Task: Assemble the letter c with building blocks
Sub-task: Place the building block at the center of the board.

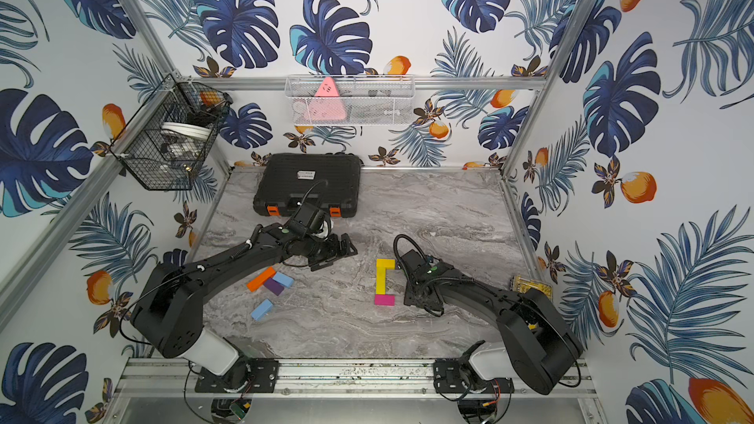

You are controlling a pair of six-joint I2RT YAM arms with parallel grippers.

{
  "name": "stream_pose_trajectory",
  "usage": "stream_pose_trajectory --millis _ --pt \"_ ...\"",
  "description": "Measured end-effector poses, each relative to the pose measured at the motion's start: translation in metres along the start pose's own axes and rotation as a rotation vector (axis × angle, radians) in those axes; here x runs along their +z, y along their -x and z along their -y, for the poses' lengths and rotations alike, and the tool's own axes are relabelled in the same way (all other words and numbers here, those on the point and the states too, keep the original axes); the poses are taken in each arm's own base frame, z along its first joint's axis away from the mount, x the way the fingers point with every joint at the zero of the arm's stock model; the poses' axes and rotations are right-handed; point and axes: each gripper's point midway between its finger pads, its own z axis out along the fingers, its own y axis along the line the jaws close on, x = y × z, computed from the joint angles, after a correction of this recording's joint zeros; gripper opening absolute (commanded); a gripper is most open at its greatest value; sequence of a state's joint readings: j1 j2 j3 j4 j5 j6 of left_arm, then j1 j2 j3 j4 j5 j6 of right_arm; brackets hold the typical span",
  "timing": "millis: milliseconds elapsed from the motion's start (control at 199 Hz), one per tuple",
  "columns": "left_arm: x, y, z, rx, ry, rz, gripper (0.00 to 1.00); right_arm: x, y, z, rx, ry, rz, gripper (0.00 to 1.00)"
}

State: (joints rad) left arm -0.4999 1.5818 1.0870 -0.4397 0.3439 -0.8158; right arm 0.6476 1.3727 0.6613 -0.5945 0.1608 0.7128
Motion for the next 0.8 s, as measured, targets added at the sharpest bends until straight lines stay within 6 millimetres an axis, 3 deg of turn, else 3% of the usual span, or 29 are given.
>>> stream_pose_trajectory --millis 246,587,802 --pt "0.002 -0.001 0.001 0.004 -0.001 -0.003 0.99 0.003 0.002 -0.006 -0.04 0.019 0.002 0.65" --pt "0.003 -0.002 0.002 0.006 -0.001 -0.005 0.99 0.004 0.004 -0.011 -0.057 0.035 0.005 0.8" --pt "0.003 -0.002 0.002 0.007 -0.002 -0.005 0.99 0.0 0.004 -0.014 -0.051 0.06 0.005 0.84"
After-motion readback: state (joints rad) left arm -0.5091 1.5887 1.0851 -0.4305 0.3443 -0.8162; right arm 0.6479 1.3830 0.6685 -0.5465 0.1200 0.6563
